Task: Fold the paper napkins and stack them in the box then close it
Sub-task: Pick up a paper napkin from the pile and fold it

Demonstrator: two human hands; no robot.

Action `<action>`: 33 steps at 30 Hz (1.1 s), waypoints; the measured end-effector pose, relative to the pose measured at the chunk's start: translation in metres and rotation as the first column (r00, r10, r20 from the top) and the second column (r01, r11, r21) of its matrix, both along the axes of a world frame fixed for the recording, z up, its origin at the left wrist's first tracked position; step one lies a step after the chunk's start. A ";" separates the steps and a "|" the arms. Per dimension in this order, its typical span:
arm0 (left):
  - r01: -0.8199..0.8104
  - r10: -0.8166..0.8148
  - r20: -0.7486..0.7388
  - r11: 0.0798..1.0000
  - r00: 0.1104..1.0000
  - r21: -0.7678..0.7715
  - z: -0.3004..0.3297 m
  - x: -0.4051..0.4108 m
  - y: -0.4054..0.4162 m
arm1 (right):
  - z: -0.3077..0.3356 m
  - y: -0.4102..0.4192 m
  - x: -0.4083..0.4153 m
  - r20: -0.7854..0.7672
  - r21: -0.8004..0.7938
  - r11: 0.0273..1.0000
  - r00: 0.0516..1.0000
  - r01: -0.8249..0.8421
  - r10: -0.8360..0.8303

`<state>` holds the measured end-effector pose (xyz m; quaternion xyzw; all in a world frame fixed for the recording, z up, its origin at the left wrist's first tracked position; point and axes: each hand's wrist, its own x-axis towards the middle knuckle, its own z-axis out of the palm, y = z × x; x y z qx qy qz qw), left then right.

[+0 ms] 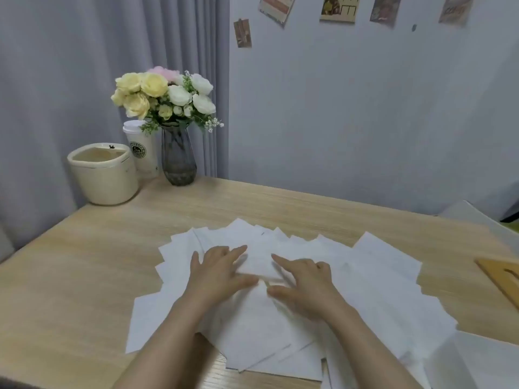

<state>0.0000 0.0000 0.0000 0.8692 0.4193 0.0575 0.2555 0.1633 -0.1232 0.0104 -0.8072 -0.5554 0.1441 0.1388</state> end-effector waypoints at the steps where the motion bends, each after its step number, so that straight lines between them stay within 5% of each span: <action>1: -0.002 0.003 -0.011 1.000 1.000 0.017 0.001 -0.002 -0.001 | -0.001 0.002 -0.004 -0.018 0.007 1.000 1.000 0.005 -0.005; 7: -0.032 0.028 0.064 0.997 0.998 0.070 -0.004 -0.002 -0.001 | -0.016 0.013 -0.015 -0.135 0.146 0.987 0.990 0.063 -0.043; 14: -0.070 0.018 0.348 0.988 0.937 0.137 0.003 -0.009 -0.018 | -0.013 0.001 -0.022 -0.277 0.226 0.967 0.960 0.115 -0.049; 19: -0.101 0.059 0.516 0.993 0.855 0.054 0.004 -0.017 -0.043 | 0.003 -0.027 -0.021 -0.678 0.222 0.960 0.735 0.172 0.025; 24: -0.035 0.010 0.560 0.999 0.828 0.034 -0.002 -0.023 -0.067 | 0.011 -0.042 -0.022 -0.757 0.187 0.950 0.653 0.250 -0.023; 28: 0.094 -0.002 0.581 0.987 0.814 -0.127 -0.010 -0.028 -0.076 | 0.009 -0.044 -0.023 -0.779 0.209 0.911 0.623 0.357 -0.065; 33: 0.148 0.248 0.644 0.856 0.724 -0.496 -0.004 -0.023 -0.088 | 0.008 -0.054 -0.026 -0.790 0.252 0.872 0.609 0.420 -0.066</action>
